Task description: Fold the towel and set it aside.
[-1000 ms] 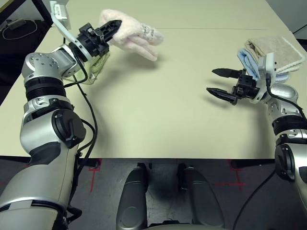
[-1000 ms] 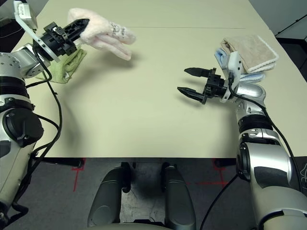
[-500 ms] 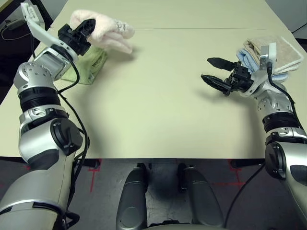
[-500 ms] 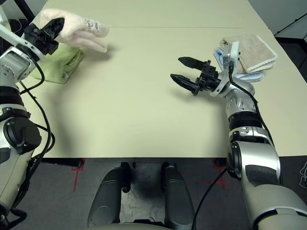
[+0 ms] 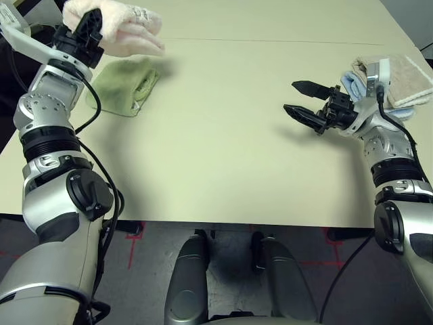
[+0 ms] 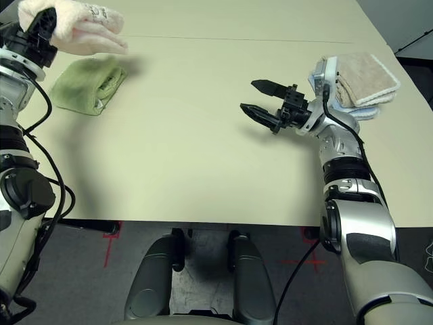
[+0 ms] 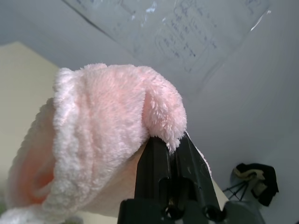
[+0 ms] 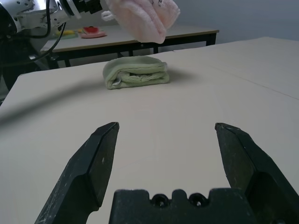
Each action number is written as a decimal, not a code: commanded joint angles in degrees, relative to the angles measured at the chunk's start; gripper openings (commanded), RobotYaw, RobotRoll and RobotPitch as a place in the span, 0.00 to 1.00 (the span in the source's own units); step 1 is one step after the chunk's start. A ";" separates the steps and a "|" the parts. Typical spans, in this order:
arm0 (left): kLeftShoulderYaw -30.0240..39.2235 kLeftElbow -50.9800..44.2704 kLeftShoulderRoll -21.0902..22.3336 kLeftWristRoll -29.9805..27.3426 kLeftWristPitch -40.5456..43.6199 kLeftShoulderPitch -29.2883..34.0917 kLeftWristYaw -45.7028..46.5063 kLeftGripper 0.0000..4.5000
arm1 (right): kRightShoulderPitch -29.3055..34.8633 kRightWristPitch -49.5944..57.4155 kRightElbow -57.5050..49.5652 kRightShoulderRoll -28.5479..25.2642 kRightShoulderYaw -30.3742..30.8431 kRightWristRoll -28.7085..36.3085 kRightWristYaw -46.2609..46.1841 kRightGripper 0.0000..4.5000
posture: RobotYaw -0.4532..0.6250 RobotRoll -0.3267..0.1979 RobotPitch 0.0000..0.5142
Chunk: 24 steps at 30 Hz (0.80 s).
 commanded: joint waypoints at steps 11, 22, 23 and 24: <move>-0.55 13.88 1.17 1.88 -11.14 -2.11 -2.64 0.01 | 1.97 1.67 -2.97 -1.07 0.24 0.05 0.22 1.00 | 0.48 0.62 0.39; -1.75 19.74 1.81 4.30 -15.38 -2.72 -3.48 0.01 | 3.13 3.14 -5.31 -1.40 0.26 0.26 -0.01 1.00 | 0.47 0.62 0.40; -1.92 19.77 1.82 4.58 -15.43 -2.26 -2.98 0.01 | 3.29 3.26 -5.59 -1.37 0.25 0.29 -0.09 1.00 | 0.46 0.62 0.40; -2.31 19.64 1.79 5.08 -15.55 -1.50 -2.71 0.01 | 3.43 3.39 -5.87 -1.34 0.23 0.32 -0.17 1.00 | 0.46 0.62 0.41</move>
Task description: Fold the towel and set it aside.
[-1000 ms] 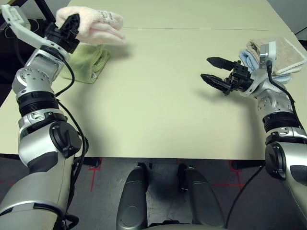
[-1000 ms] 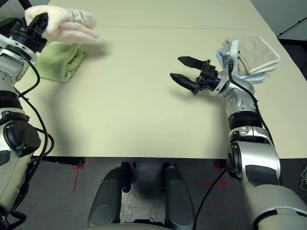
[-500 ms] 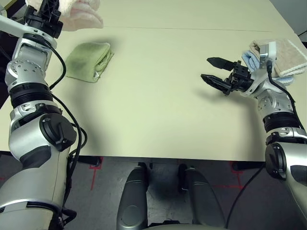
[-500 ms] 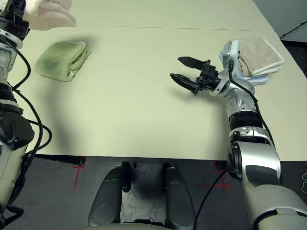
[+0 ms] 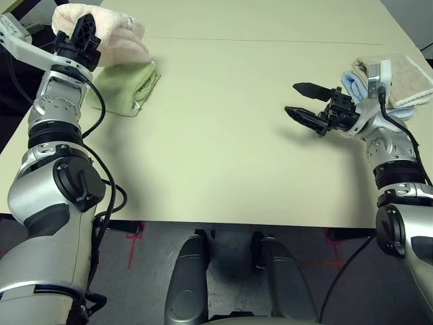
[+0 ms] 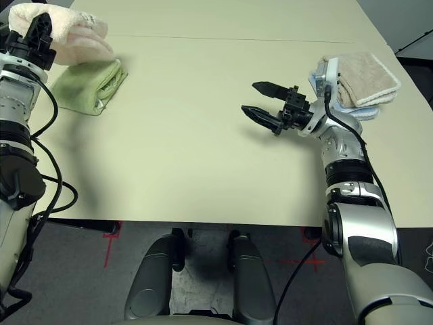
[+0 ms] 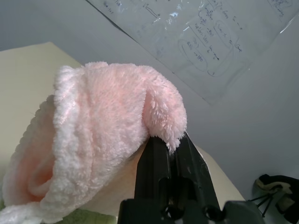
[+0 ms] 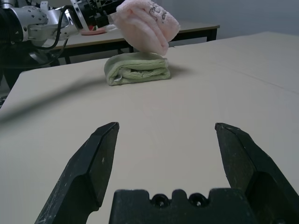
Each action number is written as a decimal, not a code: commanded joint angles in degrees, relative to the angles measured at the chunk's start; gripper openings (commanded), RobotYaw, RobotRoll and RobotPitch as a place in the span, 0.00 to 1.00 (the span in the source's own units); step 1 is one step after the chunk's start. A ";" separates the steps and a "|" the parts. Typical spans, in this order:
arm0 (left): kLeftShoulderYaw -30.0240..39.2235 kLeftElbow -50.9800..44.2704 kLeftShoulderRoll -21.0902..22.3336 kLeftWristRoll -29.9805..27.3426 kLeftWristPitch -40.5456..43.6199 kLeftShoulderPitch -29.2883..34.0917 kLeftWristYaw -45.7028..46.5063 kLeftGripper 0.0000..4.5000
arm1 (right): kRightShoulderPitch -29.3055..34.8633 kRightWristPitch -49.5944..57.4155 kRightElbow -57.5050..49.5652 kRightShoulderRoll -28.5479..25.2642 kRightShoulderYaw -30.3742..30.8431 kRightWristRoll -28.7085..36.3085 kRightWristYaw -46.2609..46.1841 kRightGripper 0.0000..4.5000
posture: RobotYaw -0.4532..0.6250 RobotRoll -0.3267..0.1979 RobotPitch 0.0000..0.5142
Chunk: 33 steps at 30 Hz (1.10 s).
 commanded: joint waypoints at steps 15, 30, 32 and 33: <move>-0.57 -19.37 -3.00 -0.63 10.16 22.07 8.10 0.01 | 1.46 0.28 -1.36 -0.33 0.57 -0.06 -0.44 1.00 | 0.48 0.62 0.42; -1.08 -40.38 -4.34 -5.67 31.87 31.45 17.42 0.32 | 0.70 -0.72 -0.25 0.27 1.43 -0.27 -0.46 1.00 | 0.50 0.62 0.41; -1.35 -40.72 -3.97 -5.46 32.40 31.34 17.41 0.50 | 0.64 -0.83 -0.13 0.35 1.49 -0.23 -0.48 1.00 | 0.50 0.62 0.41; -1.61 -41.09 -3.69 -5.52 33.27 31.19 17.29 0.61 | 0.61 -0.86 -0.10 0.39 1.51 -0.22 -0.52 1.00 | 0.49 0.62 0.41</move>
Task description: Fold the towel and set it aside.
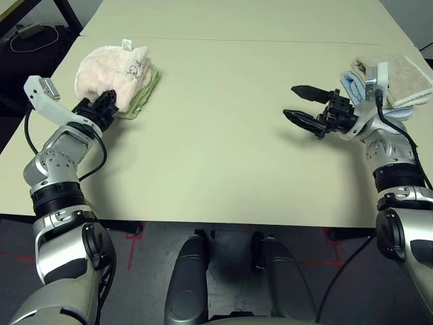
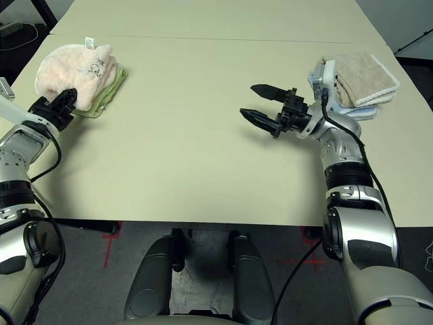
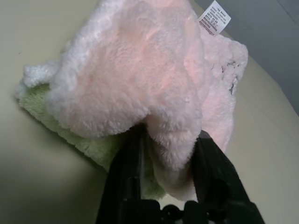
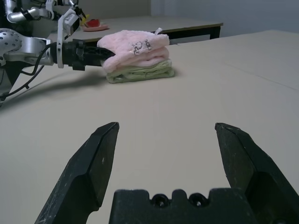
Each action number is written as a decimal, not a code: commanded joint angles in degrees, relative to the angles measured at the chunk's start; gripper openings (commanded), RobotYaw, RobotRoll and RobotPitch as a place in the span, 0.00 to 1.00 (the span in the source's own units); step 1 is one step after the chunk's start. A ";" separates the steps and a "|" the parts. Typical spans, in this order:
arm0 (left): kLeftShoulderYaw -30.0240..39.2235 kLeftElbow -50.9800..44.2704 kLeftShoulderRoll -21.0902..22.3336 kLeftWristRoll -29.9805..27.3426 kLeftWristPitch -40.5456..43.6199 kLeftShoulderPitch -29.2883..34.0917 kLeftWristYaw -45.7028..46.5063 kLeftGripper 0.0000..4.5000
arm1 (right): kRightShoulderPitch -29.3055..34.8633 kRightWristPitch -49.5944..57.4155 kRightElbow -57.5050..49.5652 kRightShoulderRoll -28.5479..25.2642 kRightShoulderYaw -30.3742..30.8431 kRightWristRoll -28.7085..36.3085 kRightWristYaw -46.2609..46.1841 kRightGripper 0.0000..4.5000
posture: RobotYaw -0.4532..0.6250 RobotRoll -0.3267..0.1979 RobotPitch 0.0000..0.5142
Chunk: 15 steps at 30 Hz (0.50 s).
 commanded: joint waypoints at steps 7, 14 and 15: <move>-3.49 -6.30 4.50 -1.70 10.20 -1.63 -3.04 1.00 | -0.06 -0.86 0.78 -0.17 0.11 -0.07 0.21 1.00 | 0.49 0.62 0.39; -6.56 -14.21 15.39 -5.03 31.25 -2.33 -5.07 1.00 | -0.11 -0.95 0.68 -0.47 -0.14 0.14 0.27 1.00 | 0.50 0.62 0.37; -6.77 -16.20 16.77 -5.96 33.71 -1.30 -6.21 1.00 | -0.10 -1.04 0.74 -0.48 -0.16 0.14 0.27 1.00 | 0.50 0.62 0.37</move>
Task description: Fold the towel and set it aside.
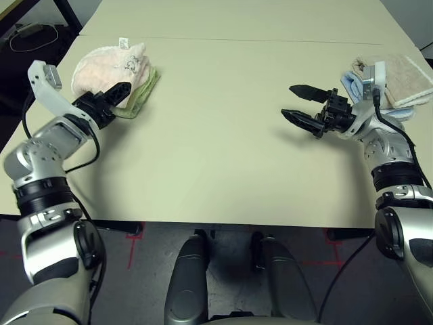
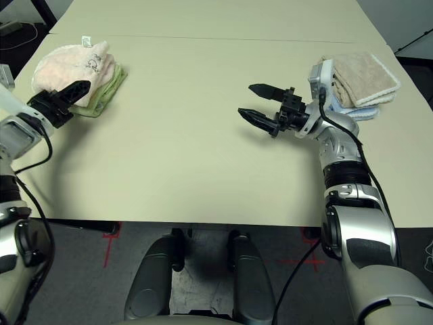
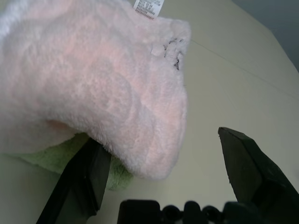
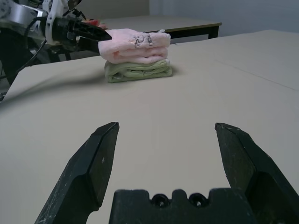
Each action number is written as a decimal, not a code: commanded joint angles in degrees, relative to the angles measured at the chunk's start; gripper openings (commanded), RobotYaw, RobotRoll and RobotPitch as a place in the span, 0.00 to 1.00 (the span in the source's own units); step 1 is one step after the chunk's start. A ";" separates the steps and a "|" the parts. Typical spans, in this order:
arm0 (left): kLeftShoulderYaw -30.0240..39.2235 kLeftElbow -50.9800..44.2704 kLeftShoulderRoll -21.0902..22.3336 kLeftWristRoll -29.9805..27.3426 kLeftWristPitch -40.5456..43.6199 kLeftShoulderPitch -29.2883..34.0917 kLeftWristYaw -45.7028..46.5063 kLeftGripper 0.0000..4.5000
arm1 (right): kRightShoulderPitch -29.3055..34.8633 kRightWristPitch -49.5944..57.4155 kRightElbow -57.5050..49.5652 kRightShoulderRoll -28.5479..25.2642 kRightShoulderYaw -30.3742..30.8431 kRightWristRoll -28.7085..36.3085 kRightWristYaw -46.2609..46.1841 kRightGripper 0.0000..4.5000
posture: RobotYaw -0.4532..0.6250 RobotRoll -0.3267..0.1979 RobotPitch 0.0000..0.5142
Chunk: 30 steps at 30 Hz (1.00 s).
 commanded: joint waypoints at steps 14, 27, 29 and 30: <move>-6.82 -19.17 13.32 -4.29 3.97 9.32 -17.29 1.00 | -1.06 -2.36 2.30 0.47 -0.51 0.15 -0.63 1.00 | 0.52 0.62 0.36; -16.26 -4.99 -14.31 16.40 -32.68 2.08 -1.73 1.00 | -2.53 -7.76 7.26 4.72 -2.90 -6.04 -34.33 1.00 | 0.47 0.62 0.38; -16.57 0.42 -16.95 19.90 -39.07 0.51 0.73 1.00 | -3.35 -8.86 9.28 5.06 -2.93 -7.59 -40.12 1.00 | 0.46 0.62 0.38; -16.72 2.96 -17.57 21.78 -42.27 -0.08 1.89 1.00 | -3.59 -9.40 10.06 5.09 -2.77 -8.29 -42.36 1.00 | 0.45 0.62 0.39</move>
